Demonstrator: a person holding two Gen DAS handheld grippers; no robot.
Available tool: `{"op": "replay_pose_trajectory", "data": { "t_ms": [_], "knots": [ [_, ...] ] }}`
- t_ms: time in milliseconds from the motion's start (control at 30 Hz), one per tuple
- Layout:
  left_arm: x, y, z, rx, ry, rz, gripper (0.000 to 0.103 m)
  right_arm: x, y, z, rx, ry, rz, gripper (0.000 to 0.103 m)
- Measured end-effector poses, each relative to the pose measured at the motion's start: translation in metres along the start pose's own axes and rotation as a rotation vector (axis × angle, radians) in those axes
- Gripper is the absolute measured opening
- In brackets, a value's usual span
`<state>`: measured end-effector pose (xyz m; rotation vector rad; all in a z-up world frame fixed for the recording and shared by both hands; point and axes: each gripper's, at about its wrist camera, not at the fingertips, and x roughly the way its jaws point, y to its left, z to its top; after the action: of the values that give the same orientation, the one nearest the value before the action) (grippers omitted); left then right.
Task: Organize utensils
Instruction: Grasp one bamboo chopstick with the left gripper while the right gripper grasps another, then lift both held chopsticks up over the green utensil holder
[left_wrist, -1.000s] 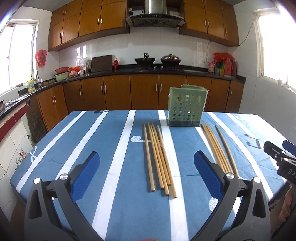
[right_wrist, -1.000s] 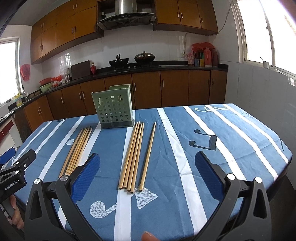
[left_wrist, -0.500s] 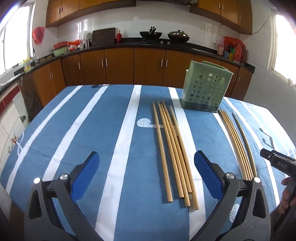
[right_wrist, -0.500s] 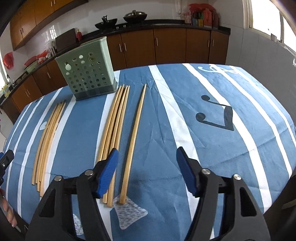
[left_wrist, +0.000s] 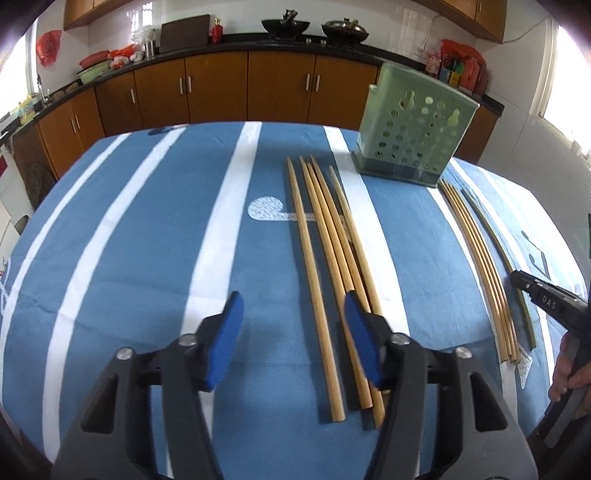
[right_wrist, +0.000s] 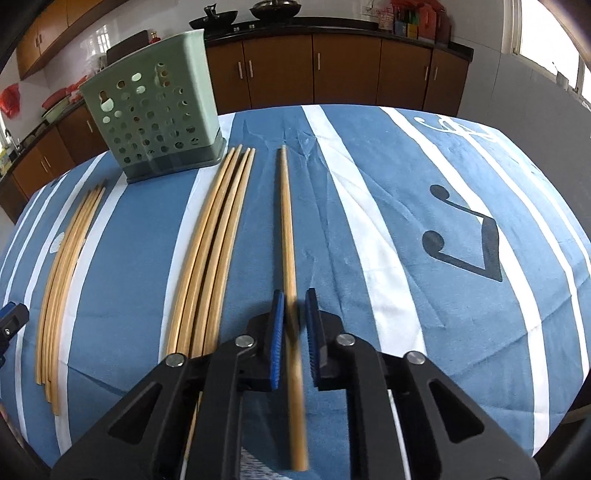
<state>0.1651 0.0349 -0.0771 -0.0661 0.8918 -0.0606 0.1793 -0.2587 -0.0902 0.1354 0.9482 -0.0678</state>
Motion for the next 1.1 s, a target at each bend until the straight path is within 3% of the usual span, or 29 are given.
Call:
{"op": "replay_pose_trajectory", "data": {
  "t_ms": [100,267,667,1100],
  "knots": [
    [0.012,-0.002,0.001,0.002,0.046,-0.008,0.026,0.000,-0.003,0.002,0.002,-0.001,-0.004,0.009],
    [0.022,-0.004,0.004,0.020,0.060,0.005,0.008,0.003,-0.002,0.007,-0.003,-0.007,-0.009,0.009],
    [0.049,0.023,0.041,-0.011,0.029,-0.025,0.008,0.016,-0.023,0.027,0.049,-0.036,-0.049,0.008],
    [0.027,0.029,0.015,-0.043,0.023,-0.045,0.009,-0.001,-0.024,0.002,0.059,-0.027,-0.009,0.009]
  ]
}}
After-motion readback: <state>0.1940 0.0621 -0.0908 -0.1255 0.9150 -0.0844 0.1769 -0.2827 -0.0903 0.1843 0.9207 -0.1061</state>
